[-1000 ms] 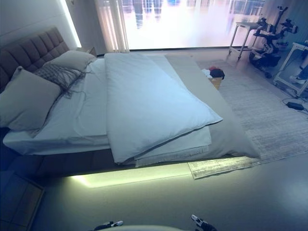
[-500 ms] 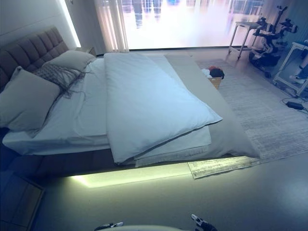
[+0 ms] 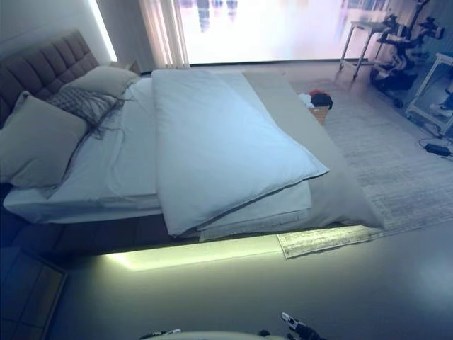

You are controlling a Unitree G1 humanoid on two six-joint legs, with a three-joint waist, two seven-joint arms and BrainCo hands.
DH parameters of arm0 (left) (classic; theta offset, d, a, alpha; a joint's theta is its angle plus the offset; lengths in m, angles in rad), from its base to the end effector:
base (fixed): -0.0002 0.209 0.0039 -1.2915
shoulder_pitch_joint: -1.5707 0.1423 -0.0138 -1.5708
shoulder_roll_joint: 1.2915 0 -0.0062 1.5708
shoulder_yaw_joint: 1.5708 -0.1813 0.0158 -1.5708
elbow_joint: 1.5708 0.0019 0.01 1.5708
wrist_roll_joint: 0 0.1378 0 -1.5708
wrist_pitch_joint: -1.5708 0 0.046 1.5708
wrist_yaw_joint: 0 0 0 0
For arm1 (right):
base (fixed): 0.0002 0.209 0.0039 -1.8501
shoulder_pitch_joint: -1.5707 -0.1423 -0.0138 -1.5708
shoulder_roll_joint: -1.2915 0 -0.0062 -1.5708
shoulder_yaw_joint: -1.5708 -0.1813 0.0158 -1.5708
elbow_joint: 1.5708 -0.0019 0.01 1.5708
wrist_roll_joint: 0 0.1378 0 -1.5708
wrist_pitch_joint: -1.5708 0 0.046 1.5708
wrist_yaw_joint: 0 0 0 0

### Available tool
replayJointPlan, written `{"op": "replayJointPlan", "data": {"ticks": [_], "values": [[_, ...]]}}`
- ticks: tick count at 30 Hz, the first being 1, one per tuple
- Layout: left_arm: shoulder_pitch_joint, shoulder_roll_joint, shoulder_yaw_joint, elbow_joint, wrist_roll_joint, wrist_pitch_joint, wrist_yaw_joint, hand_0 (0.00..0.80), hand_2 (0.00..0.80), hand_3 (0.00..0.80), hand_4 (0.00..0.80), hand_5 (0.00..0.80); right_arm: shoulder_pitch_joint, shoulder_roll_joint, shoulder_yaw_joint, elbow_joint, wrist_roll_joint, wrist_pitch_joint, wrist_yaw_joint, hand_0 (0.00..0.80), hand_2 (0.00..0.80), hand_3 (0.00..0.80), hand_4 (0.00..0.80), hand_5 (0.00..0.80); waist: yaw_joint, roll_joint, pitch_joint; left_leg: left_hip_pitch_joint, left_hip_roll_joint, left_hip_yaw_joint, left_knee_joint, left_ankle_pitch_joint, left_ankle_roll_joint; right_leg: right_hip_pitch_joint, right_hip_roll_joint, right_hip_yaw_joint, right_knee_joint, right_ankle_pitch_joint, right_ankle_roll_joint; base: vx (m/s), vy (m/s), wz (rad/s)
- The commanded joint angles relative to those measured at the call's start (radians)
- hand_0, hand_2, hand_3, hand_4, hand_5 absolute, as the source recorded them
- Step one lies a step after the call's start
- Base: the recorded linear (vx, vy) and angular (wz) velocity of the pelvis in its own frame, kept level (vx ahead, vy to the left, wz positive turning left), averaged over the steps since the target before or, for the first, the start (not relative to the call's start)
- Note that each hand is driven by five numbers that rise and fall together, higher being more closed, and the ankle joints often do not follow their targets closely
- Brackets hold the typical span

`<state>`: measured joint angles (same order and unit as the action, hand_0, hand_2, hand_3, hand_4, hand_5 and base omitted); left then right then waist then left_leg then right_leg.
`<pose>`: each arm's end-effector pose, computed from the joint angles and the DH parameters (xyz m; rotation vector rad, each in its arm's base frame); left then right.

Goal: Make the bed neatly

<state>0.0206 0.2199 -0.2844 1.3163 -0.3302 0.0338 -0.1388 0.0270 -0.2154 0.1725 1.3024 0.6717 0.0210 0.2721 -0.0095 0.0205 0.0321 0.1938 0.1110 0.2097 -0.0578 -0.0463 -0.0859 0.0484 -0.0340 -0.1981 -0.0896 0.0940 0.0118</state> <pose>0.0455 0.2132 -0.1207 -0.0061 1.3774 0.0118 0.0474 -0.2164 -0.1197 0.4504 1.2265 -0.2030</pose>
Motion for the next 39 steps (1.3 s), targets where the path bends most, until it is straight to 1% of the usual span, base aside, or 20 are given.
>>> {"op": "replayJointPlan", "data": {"ticks": [1,2,4,6,7,10,12,15,17,19,22,24,26,27,28,29,31,34,37,39], "values": [[-0.071,-0.05,-0.004,0.047,-0.011,-0.003,0.005,0.0,0.0,0.0,0.0,0.0,-0.085,0.046,0.031,0.045,0.014,0.006,0.006,0.0,0.0,0.0,0.0,0.0,-0.003,-0.068,0.031,-0.123,-0.049,-0.024,0.21,-0.007,0.048,0.069,-0.023,-0.003,0.046,-0.087,0.024,0.013,-0.174,-0.06],[-0.08,-0.052,-0.001,0.043,-0.046,-0.006,0.014,0.0,0.0,0.0,0.0,0.0,-0.084,0.037,0.037,0.039,-0.002,0.014,0.009,0.0,0.0,0.0,0.0,0.0,-0.002,-0.077,0.047,-0.191,-0.034,-0.023,0.332,0.036,0.04,0.069,-0.023,-0.002,0.056,-0.091,0.006,-0.01,-0.186,-0.13],[-0.095,-0.053,0.017,0.04,-0.131,-0.027,0.011,0.0,0.0,0.0,0.0,0.0,-0.086,0.017,0.043,0.032,-0.03,0.022,0.008,0.0,0.0,0.0,0.0,0.0,0.004,-0.08,0.082,-0.346,-0.017,-0.052,0.549,0.119,0.018,0.067,-0.017,0.005,0.082,-0.104,-0.026,-0.01,-0.132,-0.28],[-0.098,-0.053,0.047,0.034,-0.205,-0.04,0.014,0.0,0.0,0.0,0.0,0.0,-0.088,-0.003,0.037,0.031,-0.053,0.036,-0.017,0.0,0.0,0.0,0.0,0.0,0.009,-0.064,0.109,-0.407,-0.002,-0.07,0.582,0.176,-0.002,0.078,-0.004,0.018,0.101,-0.12,-0.039,0.125,0.039,-0.42],[-0.092,-0.052,0.068,0.037,-0.221,-0.048,0.021,0.0,0.0,0.0,0.0,0.0,-0.087,-0.01,0.03,0.038,-0.056,0.038,-0.029,0.0,0.0,0.0,0.0,0.0,0.013,-0.05,0.119,-0.403,0.012,-0.061,0.494,0.213,-0.017,0.093,0.005,0.024,0.106,-0.134,-0.033,0.244,0.142,-0.4],[-0.066,-0.053,0.103,0.053,-0.226,-0.071,0.046,0.0,0.0,0.0,0.0,0.0,-0.078,-0.019,0.015,0.06,-0.079,0.04,-0.02,0.0,0.0,0.0,0.0,0.0,0.026,-0.023,0.122,-0.375,0.041,-0.049,0.229,0.279,-0.029,0.137,0.026,0.043,0.099,-0.164,-0.016,0.344,0.184,-0.33],[-0.055,-0.055,0.109,0.06,-0.25,-0.085,0.077,0.0,0.0,0.0,0.0,0.0,-0.075,-0.022,0.019,0.068,-0.068,0.034,-0.009,0.0,0.0,0.0,0.0,0.0,0.051,-0.016,0.12,-0.38,0.048,-0.071,0.029,0.32,-0.035,0.181,0.028,0.061,0.086,-0.183,-0.002,0.374,0.181,-0.29],[-0.039,-0.064,0.141,0.07,-0.299,-0.131,0.109,0.0,0.0,0.0,0.0,0.0,-0.077,-0.027,0.02,0.076,-0.05,0.023,-0.001,0.0,0.0,0.0,0.0,0.0,0.08,-0.014,0.126,-0.435,0.067,-0.119,-0.029,0.346,-0.051,0.234,0.028,0.086,0.077,-0.234,0.001,0.32,0.159,0.01],[-0.021,-0.066,0.168,0.075,-0.301,-0.144,0.103,0.0,0.0,0.0,0.0,0.0,-0.072,-0.028,0.017,0.079,-0.043,0.019,-0.001,0.0,0.0,0.0,0.0,0.0,0.094,-0.003,0.121,-0.471,0.09,-0.1,-0.029,0.358,-0.064,0.28,0.015,0.086,0.094,-0.293,0.009,0.403,0.255,0.05],[-0.004,-0.07,0.187,0.08,-0.279,-0.128,0.102,0.0,0.0,0.0,0.0,0.0,-0.077,-0.015,0.012,0.095,-0.04,0.013,-0.013,0.0,0.0,0.0,0.0,0.0,0.107,-0.006,0.1,-0.46,0.087,-0.081,-0.029,0.283,-0.051,0.318,-0.028,0.082,0.104,-0.312,0.034,0.46,0.291,0.11],[0.017,-0.059,0.195,0.09,-0.24,-0.12,0.111,0.0,0.0,0.0,0.0,0.0,-0.073,0.001,-0.012,0.103,-0.006,0.018,0.003,0.0,0.0,0.0,0.0,0.0,0.118,-0.008,0.062,-0.391,0.071,-0.077,-0.029,0.277,-0.036,0.365,-0.075,0.079,0.123,-0.337,0.071,0.557,0.369,-0.06],[0.015,-0.052,0.187,0.084,-0.218,-0.105,0.099,0.0,0.0,0.0,0.0,0.0,-0.071,0.013,-0.023,0.087,-0.036,0.032,-0.001,0.0,0.0,0.0,0.0,0.0,0.113,-0.012,0.043,-0.365,0.057,-0.079,0.01,0.239,-0.009,0.352,-0.11,0.081,0.159,-0.325,0.083,0.496,0.412,-0.34],[-0.006,-0.041,0.177,0.076,-0.208,-0.092,0.104,0.0,0.0,0.0,0.0,0.0,-0.076,0.022,-0.022,0.076,-0.017,0.033,0.01,0.0,0.0,0.0,0.0,0.0,0.108,-0.018,0.03,-0.365,0.044,-0.073,0.063,0.223,0.003,0.348,-0.138,0.066,0.178,-0.312,0.101,0.38,0.348,-0.35],[-0.023,-0.035,0.169,0.078,-0.182,-0.086,0.103,0.0,0.0,0.0,0.0,0.0,-0.08,0.032,-0.018,0.068,-0.017,0.03,0.017,0.0,0.0,0.0,0.0,0.0,0.109,-0.029,0.021,-0.355,0.017,-0.069,0.071,0.193,0.03,0.34,-0.165,0.051,0.208,-0.262,0.117,0.329,0.301,-0.21],[-0.029,-0.032,0.165,0.08,-0.169,-0.085,0.105,0.0,0.0,0.0,0.0,0.0,-0.081,0.037,-0.018,0.065,-0.025,0.027,0.02,0.0,0.0,0.0,0.0,0.0,0.11,-0.035,0.017,-0.35,0.005,-0.067,0.066,0.185,0.041,0.335,-0.179,0.046,0.222,-0.232,0.124,0.401,0.386,-0.02],[-0.047,-0.025,0.14,0.08,-0.148,-0.082,0.107,0.0,0.0,0.0,0.0,0.0,-0.088,0.046,-0.01,0.059,-0.019,0.017,0.034,0.0,0.0,0.0,0.0,0.0,0.109,-0.043,0.008,-0.324,-0.04,-0.076,0.048,0.163,0.074,0.288,-0.226,0.043,0.313,-0.109,0.138,0.318,0.318,0.07],[-0.06,-0.01,0.123,0.075,-0.145,-0.079,0.099,0.0,0.0,0.0,0.0,0.0,-0.086,0.046,-0.002,0.042,-0.018,0.017,0.017,0.0,0.0,0.0,0.0,0.0,0.097,-0.039,0.007,-0.304,-0.068,-0.081,0.045,0.145,0.098,0.217,-0.248,0.063,0.405,-0.035,0.135,0.31,0.303,0.01],[-0.075,0.008,0.108,0.061,-0.159,-0.071,0.099,0.0,0.0,0.0,0.0,0.0,-0.081,0.034,-0.002,0.042,0.004,0.022,0.003,0.0,0.0,0.0,0.0,0.0,0.072,-0.031,0.013,-0.272,-0.077,-0.056,0.045,0.127,0.109,0.109,-0.226,0.054,0.421,-0.027,0.117,0.248,0.151,-0.06],[-0.107,0.023,0.109,0.059,-0.163,-0.059,0.099,0.0,0.0,0.0,0.0,0.0,-0.089,0.022,-0.019,0.062,0.038,0.025,0.013,0.0,0.0,0.0,0.0,0.0,0.042,-0.02,0.043,-0.2,-0.054,-0.018,0.023,0.118,0.08,-0.029,-0.167,-0.007,0.251,-0.055,0.101,0.135,-0.069,-0.02],[-0.112,0.026,0.116,0.057,-0.148,-0.062,0.093,0.0,0.0,0.0,0.0,0.0,-0.091,0.019,-0.031,0.067,0.053,0.023,0.018,0.0,0.0,0.0,0.0,0.0,0.024,-0.028,0.057,-0.179,-0.057,-0.017,0.017,0.095,0.07,-0.114,-0.149,-0.003,0.16,0.007,0.116,0.112,-0.13,-0.1]]}}
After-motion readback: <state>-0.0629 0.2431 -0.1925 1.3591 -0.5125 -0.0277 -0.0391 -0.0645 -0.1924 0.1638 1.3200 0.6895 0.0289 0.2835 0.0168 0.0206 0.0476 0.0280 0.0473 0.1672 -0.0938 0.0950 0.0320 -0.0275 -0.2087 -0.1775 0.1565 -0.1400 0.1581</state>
